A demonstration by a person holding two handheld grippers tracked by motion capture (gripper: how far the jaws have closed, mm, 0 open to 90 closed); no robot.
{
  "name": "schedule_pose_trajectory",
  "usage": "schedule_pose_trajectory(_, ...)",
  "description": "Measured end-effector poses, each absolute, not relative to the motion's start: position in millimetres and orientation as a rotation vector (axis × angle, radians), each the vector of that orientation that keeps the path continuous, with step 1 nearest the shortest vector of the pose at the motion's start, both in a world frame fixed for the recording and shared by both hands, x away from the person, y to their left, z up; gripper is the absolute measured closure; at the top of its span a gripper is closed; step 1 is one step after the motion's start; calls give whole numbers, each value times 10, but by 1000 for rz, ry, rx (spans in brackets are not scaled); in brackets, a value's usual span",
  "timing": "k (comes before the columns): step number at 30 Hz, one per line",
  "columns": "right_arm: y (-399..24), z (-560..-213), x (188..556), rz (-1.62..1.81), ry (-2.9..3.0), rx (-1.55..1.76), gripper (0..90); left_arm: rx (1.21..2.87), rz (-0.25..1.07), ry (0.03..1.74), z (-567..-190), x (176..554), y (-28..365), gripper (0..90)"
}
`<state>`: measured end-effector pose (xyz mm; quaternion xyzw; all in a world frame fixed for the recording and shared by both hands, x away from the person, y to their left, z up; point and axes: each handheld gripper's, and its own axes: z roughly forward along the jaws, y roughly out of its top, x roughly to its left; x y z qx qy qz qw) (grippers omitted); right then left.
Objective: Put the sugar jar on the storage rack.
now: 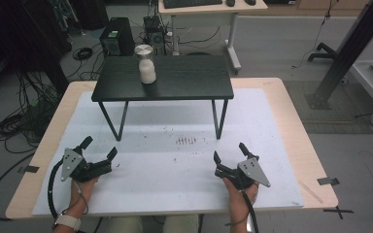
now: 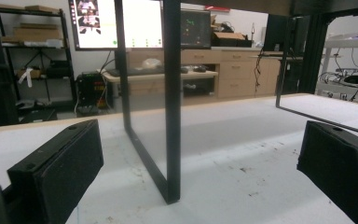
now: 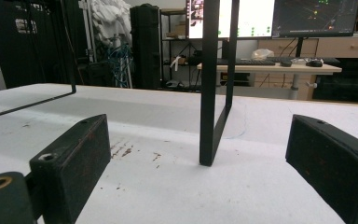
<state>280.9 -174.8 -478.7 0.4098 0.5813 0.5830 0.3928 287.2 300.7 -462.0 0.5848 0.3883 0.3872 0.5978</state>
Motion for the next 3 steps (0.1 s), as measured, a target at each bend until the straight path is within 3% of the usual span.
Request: schedule_pose_trajectory(3,-1748,-4787,2810,1480,1477,1042,68,1357,897,901,-4620,2872,3006,2)
